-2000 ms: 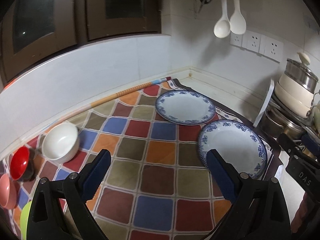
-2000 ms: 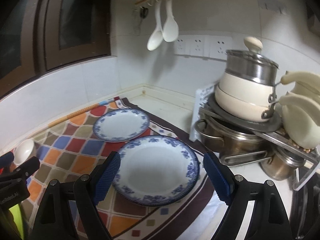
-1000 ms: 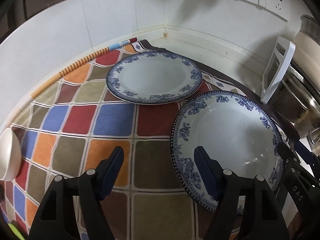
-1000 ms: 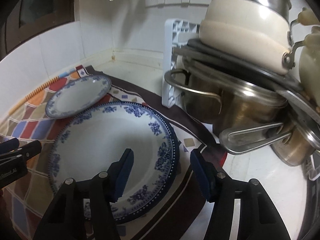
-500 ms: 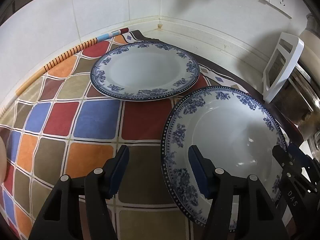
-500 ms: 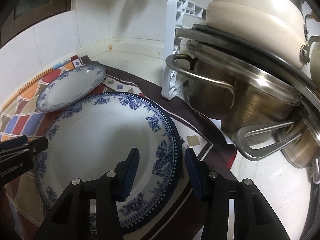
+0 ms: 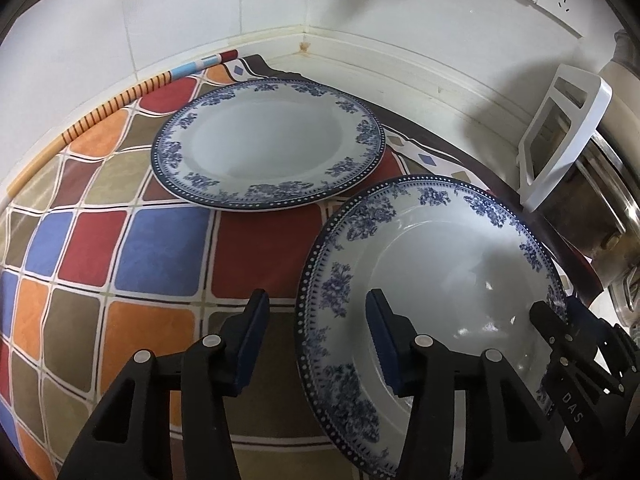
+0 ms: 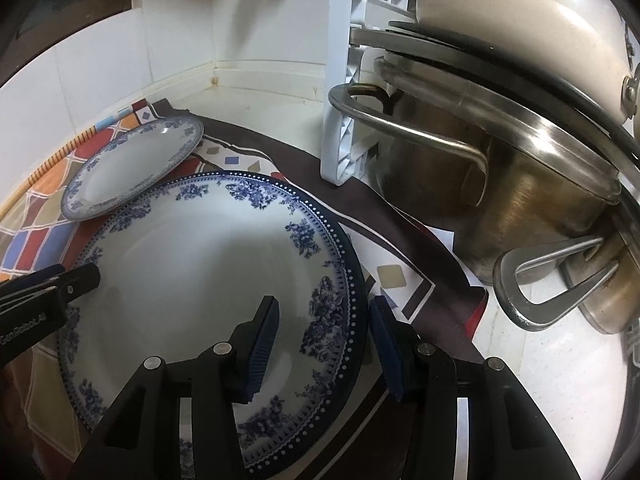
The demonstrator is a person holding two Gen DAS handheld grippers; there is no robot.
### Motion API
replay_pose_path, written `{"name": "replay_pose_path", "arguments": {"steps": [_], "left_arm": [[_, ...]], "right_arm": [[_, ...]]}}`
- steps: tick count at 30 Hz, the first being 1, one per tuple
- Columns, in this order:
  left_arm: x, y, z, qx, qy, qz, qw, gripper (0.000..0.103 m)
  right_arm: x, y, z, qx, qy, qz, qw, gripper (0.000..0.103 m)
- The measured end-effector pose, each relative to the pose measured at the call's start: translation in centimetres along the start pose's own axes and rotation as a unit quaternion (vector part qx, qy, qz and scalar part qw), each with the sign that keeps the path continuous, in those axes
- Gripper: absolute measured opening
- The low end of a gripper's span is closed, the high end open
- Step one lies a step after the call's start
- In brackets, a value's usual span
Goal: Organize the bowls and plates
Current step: 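Grip the blue-rimmed plate rim with the left tool while the right tool grips it too, then carry the blue-rimmed plate with both tools toward the green plate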
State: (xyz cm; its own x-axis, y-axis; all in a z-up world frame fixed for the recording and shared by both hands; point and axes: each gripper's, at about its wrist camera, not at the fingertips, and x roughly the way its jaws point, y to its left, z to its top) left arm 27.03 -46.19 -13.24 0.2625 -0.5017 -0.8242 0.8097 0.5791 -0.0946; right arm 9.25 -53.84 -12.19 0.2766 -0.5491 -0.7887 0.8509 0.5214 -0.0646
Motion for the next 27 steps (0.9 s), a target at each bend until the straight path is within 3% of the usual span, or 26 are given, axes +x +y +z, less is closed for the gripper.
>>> {"name": "replay_pose_path", "arguments": {"steps": [6,11,27], "left_arm": [[0.4,0.1,0.3,-0.002,0.008,-0.019,0.9998,0.045],[0.5,-0.1,0.5,0.013,0.010,-0.018,0.9997,0.034],[-2.8,1.0,-1.4,0.001,0.009,-0.003,1.0000,0.033]], "right_arm": [[0.2,0.2,0.2,0.001,0.002,-0.002,1.000,0.048],[0.4,0.3,0.3,0.000,0.001,-0.007,1.000,0.041],[-1.3,0.2,-0.3,-0.007,0.012,0.006,1.000,0.037]]}}
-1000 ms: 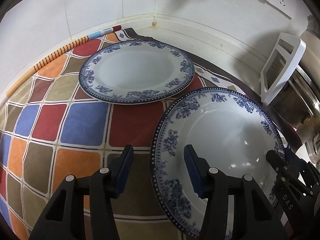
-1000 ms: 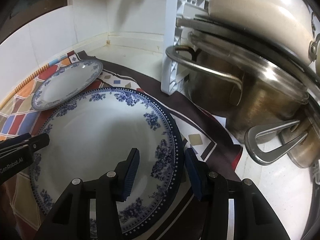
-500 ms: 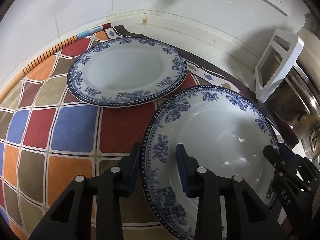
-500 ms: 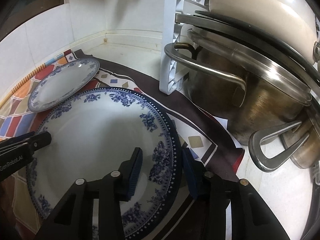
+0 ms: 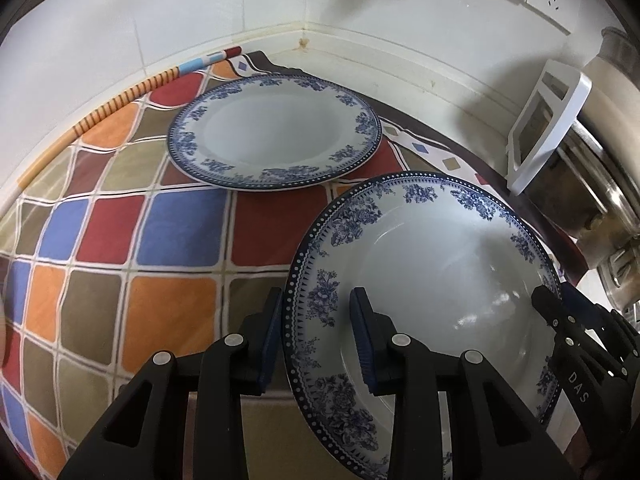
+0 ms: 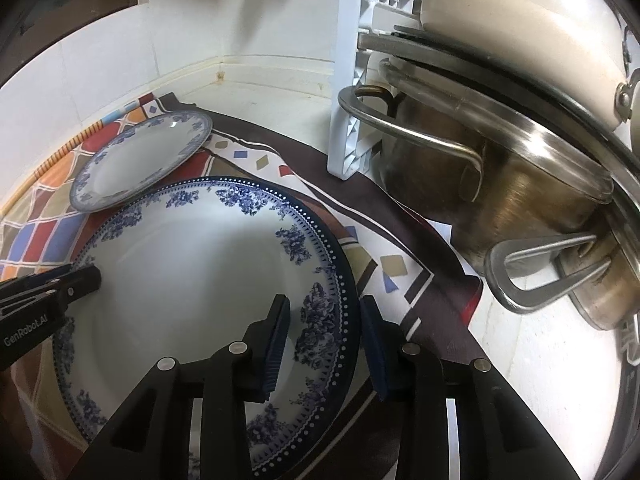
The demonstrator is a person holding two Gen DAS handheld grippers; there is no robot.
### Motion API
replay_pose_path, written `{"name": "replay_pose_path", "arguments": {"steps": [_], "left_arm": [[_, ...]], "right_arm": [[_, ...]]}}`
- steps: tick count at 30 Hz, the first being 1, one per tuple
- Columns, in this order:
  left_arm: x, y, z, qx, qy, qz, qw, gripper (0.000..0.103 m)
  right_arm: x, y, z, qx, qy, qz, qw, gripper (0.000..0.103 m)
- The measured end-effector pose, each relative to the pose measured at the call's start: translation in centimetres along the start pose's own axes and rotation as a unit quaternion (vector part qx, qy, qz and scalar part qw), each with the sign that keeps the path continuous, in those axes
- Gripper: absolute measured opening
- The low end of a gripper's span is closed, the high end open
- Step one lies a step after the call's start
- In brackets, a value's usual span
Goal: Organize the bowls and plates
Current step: 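Carry the blue-rimmed plate with both tools toward the green plate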
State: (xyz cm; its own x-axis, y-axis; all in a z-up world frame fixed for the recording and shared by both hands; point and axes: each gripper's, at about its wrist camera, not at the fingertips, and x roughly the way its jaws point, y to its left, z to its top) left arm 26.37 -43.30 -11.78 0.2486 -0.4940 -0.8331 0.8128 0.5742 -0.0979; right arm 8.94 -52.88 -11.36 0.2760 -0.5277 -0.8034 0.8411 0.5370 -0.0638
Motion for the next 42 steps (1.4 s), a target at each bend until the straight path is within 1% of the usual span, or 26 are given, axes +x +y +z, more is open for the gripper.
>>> {"name": "replay_pose_path", "arguments": {"steps": [10,21,34,42], "left_arm": [[-4.9,1.9,-1.5,-0.026,-0.031,0.020,0.9990,0.033],[-10.0,4.9,-4.5,-0.067,-0.056,0.055,0.9947,0.033],[-15.6,8.9,-9.3,-0.122,-0.080,0.093,0.9849,0.033],[-18.9,11.9,-12.5,-0.156,-0.093,0.123,0.9757,0.033]], "right_arm": [[-3.5,1.3,0.1,-0.018,-0.030,0.017,0.999,0.036],[-7.7,4.1,-0.6,-0.055,-0.057,0.053,0.996,0.036],[-12.1,8.3,-2.5,-0.109,-0.080,0.099,0.986,0.036],[-14.7,11.5,-4.1,-0.140,-0.093,0.130,0.977,0.036]]}}
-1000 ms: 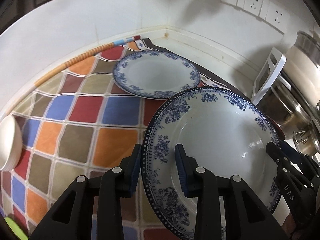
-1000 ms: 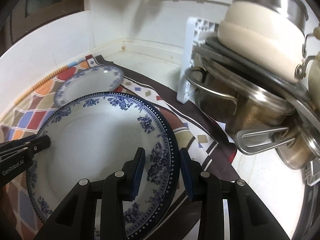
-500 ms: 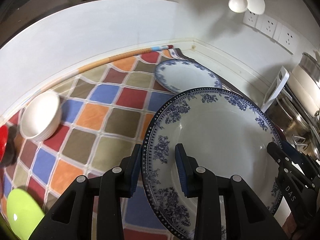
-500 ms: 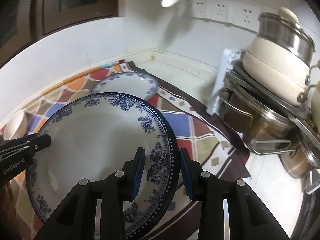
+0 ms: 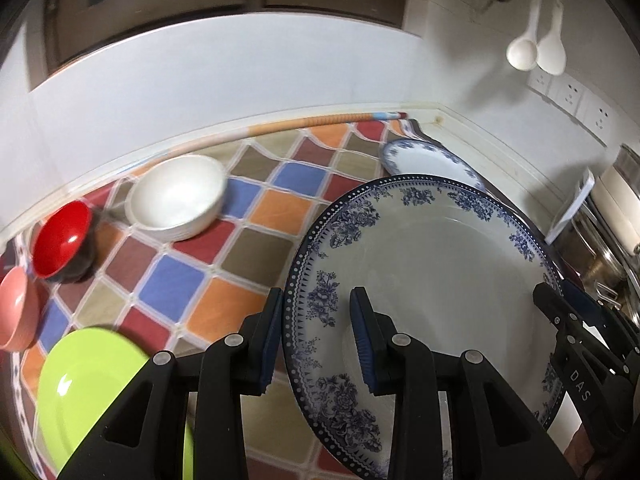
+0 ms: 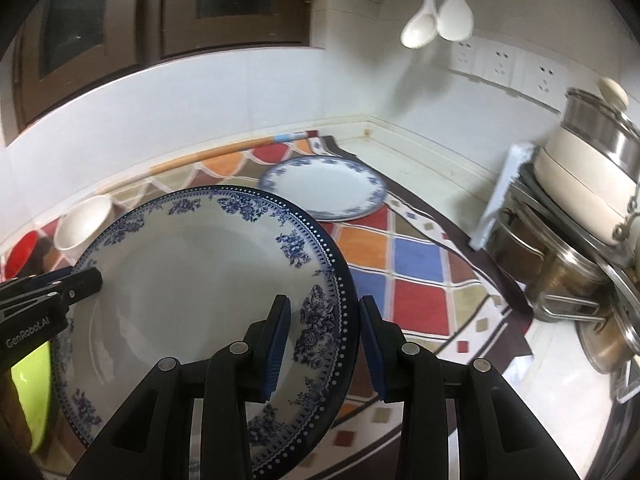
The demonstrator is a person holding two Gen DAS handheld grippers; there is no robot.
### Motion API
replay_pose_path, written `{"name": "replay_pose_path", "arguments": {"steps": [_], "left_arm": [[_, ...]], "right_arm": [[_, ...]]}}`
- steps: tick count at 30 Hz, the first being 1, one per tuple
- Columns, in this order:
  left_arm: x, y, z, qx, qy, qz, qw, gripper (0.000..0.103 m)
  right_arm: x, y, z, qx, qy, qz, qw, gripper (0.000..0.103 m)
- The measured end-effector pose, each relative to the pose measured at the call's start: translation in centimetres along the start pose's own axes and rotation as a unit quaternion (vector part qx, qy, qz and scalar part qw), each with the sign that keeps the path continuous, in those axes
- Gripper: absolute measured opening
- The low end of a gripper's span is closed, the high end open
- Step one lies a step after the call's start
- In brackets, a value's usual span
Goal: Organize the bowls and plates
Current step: 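Carry the blue-rimmed plate with both tools toward the green plate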
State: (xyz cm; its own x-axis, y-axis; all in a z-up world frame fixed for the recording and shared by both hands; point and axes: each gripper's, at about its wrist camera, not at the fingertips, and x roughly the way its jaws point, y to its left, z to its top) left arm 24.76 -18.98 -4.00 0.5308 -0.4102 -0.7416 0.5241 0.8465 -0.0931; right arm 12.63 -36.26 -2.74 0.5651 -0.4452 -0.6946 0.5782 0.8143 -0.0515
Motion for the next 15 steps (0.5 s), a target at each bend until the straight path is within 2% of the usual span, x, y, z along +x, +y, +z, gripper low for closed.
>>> {"name": "replay_pose_path", "arguments": {"steps": [15], "left_arm": [[-4.3,8.8,-3.0,-0.063,-0.017,0.061,0.9960,0.033]], "right_arm": [[-2.2,8.5,-0.3,-0.060,-0.017,0.071,0.995,0.036]]}}
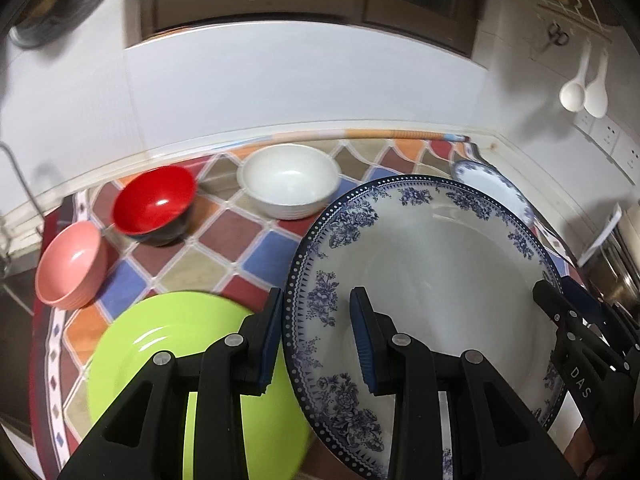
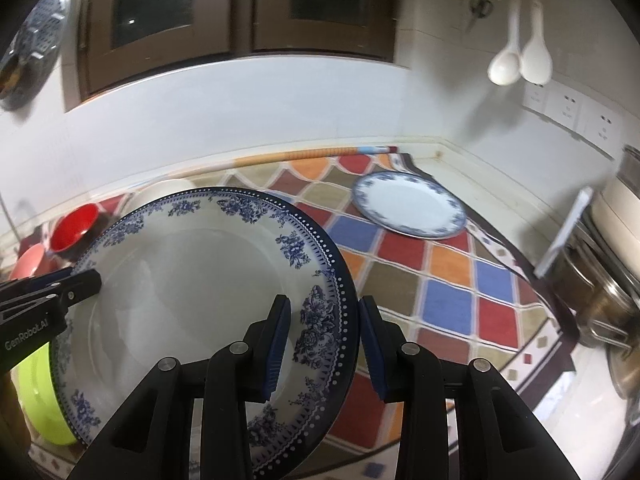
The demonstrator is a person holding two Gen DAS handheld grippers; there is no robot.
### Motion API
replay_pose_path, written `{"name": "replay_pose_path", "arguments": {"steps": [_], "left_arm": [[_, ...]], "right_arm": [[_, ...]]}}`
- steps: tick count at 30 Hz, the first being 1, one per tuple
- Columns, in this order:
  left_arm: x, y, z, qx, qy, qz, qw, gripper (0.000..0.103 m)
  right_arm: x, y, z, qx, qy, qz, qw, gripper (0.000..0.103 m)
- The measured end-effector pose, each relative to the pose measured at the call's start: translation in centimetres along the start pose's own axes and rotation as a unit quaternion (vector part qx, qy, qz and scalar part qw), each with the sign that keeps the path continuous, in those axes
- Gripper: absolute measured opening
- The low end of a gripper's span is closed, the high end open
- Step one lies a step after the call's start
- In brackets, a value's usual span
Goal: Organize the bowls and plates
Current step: 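Carry the blue-rimmed plate with both tools toward the green plate, then lower the blue-rimmed plate onto the green plate and open both tools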
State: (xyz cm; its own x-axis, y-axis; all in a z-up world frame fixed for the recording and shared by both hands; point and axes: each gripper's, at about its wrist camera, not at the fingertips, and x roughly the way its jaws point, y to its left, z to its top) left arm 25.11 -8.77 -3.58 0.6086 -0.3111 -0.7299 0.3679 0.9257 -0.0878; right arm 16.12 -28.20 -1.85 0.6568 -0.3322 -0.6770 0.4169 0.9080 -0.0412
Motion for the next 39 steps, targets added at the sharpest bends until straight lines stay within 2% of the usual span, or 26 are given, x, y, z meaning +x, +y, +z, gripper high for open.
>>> {"name": "replay_pose_path", "arguments": {"steps": [10,24,39], "left_arm": [[-1.3,5.6,-1.6,-0.037,0.000,0.037,0.9986,0.033],[-2.2,13.1,-3.8,-0.096,0.016,0.088,0.9914,0.034],[-0.8,17.7,-7.2,-0.138,0.056,0.109,0.9828,0.034]], "right_arm": [[-0.4,5.7,0.1,-0.037,-0.003,0.042,0.998,0.036],[0.2,13.7,-0.9,-0.090,0.013,0.102,0.991,0.036],[2.0,19.7,-2.8,-0.143,0.050,0.135,0.979,0.036]]}}
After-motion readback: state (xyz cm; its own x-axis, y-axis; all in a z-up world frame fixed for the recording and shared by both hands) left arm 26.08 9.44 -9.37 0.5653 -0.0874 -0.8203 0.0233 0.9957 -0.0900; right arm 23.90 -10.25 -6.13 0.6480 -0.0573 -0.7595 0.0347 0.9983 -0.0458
